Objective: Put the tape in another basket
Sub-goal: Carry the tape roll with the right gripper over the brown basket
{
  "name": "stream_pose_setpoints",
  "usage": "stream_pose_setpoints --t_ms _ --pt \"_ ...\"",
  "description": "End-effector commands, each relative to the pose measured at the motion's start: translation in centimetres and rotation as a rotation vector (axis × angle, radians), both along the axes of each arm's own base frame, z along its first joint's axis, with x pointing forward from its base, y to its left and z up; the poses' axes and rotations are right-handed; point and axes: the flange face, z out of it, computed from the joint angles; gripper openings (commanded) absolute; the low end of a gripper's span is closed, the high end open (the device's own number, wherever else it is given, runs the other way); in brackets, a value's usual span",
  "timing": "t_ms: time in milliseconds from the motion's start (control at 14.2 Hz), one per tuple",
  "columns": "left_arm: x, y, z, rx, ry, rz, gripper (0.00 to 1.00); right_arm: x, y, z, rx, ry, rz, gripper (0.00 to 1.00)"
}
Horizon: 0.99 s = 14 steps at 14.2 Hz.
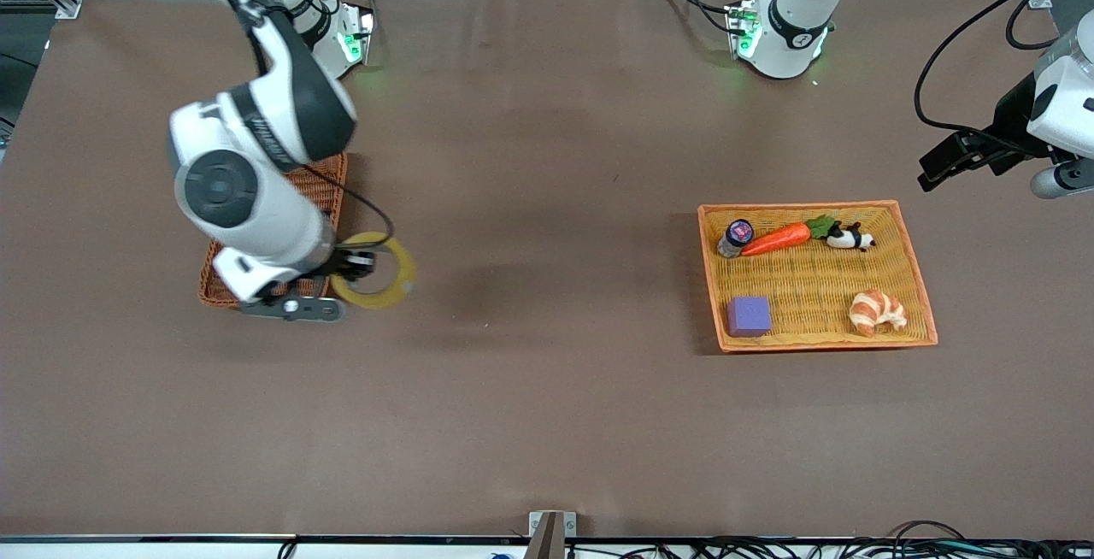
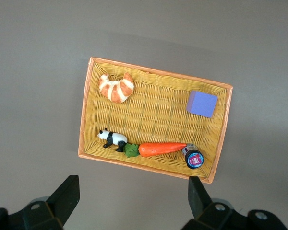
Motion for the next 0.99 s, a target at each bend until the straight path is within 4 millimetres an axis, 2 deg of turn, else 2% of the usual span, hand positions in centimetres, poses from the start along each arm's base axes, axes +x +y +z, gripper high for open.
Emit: stream_pose_setpoints --t_ms 0,212,424,565,706,918 --pt "0.1 -0.2 0.7 -0.004 0.005 -0.017 1.0 -3.0 -6.2 0.0 -0.002 0.017 0.079 0.0" --pt "0.2 -0.3 0.4 -0.003 0.013 -0.021 1.0 -5.1 -13.0 -2.2 0.038 0.004 0.168 0.0" --pt "-0.2 -0.6 0.2 0.001 0.039 -0.1 1.0 -8.4 -18.1 -6.5 0.051 -0.034 0.239 0.0" --pt "-0.4 -0.7 0.4 0.002 0.043 -0.122 1.0 -10.4 -20.2 -9.7 0.053 -0.064 0.275 0.0" --pt "-0.4 -0.8 0.4 0.003 0.043 -0.128 1.0 -11.7 -22.4 -11.8 0.052 -0.077 0.315 0.0" --pt "-0.4 -0.8 0.1 0.001 0.052 -0.137 1.0 -13.3 -23.2 -14.6 0.053 -0.078 0.34 0.01"
